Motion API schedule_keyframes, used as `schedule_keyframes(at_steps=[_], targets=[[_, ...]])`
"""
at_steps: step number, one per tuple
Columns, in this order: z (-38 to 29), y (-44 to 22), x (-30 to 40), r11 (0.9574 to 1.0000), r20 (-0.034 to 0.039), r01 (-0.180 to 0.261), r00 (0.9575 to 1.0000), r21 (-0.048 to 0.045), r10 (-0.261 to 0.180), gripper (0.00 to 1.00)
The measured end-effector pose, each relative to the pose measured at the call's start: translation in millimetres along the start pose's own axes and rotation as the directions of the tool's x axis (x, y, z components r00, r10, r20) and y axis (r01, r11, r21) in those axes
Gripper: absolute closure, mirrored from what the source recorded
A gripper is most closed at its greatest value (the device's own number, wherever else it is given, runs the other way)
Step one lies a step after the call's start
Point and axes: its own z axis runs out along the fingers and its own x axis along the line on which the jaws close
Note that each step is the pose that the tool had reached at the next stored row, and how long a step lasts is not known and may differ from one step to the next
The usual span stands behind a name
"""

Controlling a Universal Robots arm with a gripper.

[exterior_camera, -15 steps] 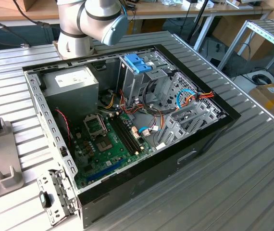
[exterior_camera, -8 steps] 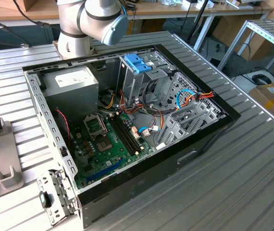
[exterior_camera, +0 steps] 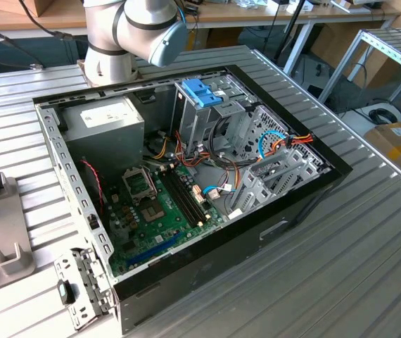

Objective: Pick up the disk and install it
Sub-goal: 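Pick up the disk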

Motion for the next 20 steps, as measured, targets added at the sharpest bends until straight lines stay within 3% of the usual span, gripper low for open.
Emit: schedule_keyframes(at_steps=[1, 2, 6, 8, 10, 20], targets=[[0.0, 0.0, 0.0, 1.0000, 0.0000, 0.000, 1.0000, 0.0000, 0.000, 0.83], [0.0, 0.0, 0.0, 1.0000, 0.0000, 0.000, 1.0000, 0.0000, 0.000, 0.83], [0.0, 0.0, 0.0, 1.0000, 0.0000, 0.000, 1.0000, 0.0000, 0.000, 0.58], [0.0, 0.0, 0.0, 1.0000, 0.0000, 0.000, 1.0000, 0.0000, 0.000, 0.58], [0.0, 0.0, 0.0, 1.0000, 0.0000, 0.000, 1.0000, 0.0000, 0.000, 0.46], [1.3, 0.3, -1.9, 1.0000, 0.0017, 0.000, 1.0000, -0.0001, 0.000, 0.46]])
